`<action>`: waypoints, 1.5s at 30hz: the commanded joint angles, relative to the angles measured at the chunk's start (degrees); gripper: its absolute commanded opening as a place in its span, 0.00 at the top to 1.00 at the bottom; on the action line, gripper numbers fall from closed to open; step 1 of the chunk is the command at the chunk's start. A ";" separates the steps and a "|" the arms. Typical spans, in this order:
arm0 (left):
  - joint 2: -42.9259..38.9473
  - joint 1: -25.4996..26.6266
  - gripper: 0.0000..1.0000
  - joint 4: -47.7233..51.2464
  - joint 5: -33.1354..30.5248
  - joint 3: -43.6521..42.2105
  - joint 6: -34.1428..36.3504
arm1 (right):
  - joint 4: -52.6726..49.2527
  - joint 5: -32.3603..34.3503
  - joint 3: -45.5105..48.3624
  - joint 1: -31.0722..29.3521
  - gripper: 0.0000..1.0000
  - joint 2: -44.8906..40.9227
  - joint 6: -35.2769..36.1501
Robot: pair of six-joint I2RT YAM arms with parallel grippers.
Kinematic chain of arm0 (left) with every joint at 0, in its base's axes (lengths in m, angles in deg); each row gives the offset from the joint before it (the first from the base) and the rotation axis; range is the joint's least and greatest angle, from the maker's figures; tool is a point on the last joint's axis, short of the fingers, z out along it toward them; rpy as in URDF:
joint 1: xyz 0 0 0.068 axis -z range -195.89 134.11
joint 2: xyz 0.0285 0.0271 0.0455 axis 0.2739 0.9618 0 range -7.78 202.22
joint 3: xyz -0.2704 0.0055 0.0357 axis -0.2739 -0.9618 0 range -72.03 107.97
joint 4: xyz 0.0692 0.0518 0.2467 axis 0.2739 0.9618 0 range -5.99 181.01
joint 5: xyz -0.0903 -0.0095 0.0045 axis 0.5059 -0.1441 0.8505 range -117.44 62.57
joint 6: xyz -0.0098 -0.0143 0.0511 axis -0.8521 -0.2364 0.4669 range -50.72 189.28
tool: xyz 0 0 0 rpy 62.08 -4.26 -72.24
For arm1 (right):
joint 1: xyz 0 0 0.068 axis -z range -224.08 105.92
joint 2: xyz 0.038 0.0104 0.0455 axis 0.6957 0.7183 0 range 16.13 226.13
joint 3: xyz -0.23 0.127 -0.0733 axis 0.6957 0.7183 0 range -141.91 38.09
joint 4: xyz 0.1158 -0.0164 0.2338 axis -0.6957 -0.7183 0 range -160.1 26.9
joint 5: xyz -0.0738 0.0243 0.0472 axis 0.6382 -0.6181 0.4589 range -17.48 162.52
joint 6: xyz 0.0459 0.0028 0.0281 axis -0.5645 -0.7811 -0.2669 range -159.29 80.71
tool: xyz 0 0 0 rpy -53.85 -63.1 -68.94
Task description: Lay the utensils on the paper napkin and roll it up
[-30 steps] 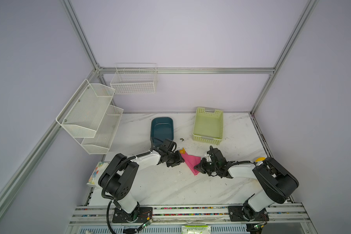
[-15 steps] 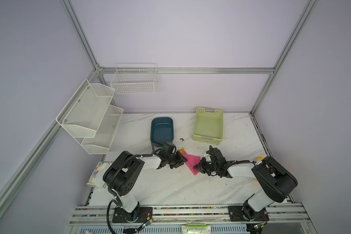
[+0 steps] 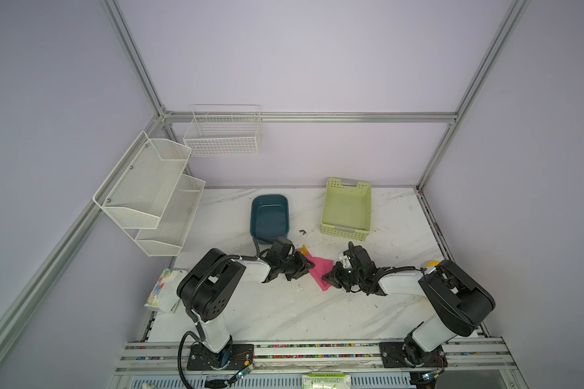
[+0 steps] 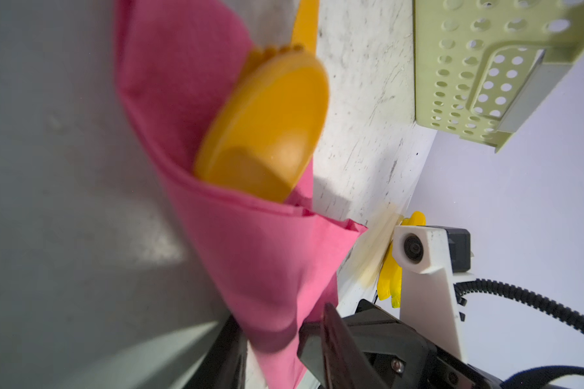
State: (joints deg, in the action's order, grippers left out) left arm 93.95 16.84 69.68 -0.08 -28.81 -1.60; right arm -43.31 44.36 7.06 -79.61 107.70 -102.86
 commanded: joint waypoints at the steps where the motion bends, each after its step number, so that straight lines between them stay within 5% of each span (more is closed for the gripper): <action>1: 2.13 0.32 0.63 0.01 -0.77 -1.43 -1.58 | -5.55 1.52 0.17 -0.33 0.96 1.76 0.15; 17: 3.82 0.58 0.78 2.41 -2.08 2.01 2.22 | -7.79 2.57 -1.15 -0.43 0.96 0.52 1.59; 45: -6.91 0.14 1.00 24.00 -8.03 15.48 31.05 | -20.03 8.73 -10.85 4.73 0.90 -14.23 15.21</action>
State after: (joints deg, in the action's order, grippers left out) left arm 90.17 17.45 92.55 -8.28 -19.19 23.54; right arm -61.56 52.60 -2.23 -75.90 95.94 -90.97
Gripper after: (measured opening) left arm 0.079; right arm 0.094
